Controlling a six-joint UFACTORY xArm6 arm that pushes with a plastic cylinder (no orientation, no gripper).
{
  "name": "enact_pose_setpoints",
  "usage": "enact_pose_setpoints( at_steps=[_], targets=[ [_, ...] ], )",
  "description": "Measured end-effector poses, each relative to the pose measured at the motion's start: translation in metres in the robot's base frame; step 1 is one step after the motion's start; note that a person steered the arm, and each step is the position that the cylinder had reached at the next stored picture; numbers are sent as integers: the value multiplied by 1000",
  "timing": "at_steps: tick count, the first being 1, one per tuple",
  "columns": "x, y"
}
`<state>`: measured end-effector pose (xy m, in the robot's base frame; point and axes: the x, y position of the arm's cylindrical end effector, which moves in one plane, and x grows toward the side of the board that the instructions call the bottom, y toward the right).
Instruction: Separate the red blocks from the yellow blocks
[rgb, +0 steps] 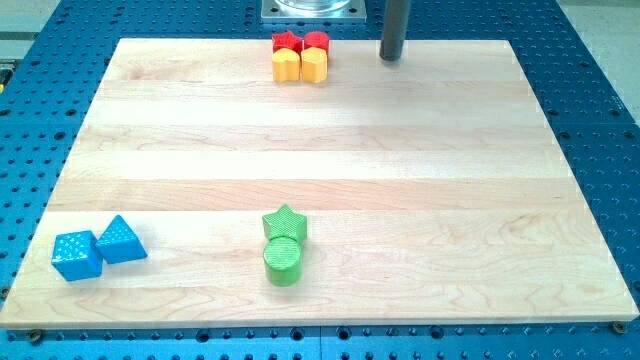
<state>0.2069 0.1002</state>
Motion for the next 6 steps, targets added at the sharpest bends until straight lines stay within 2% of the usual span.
enact_pose_setpoints(
  at_steps=[3,4,6],
  targets=[
    [-4,-142],
    [-13,-140],
    [22,-73]
  ],
)
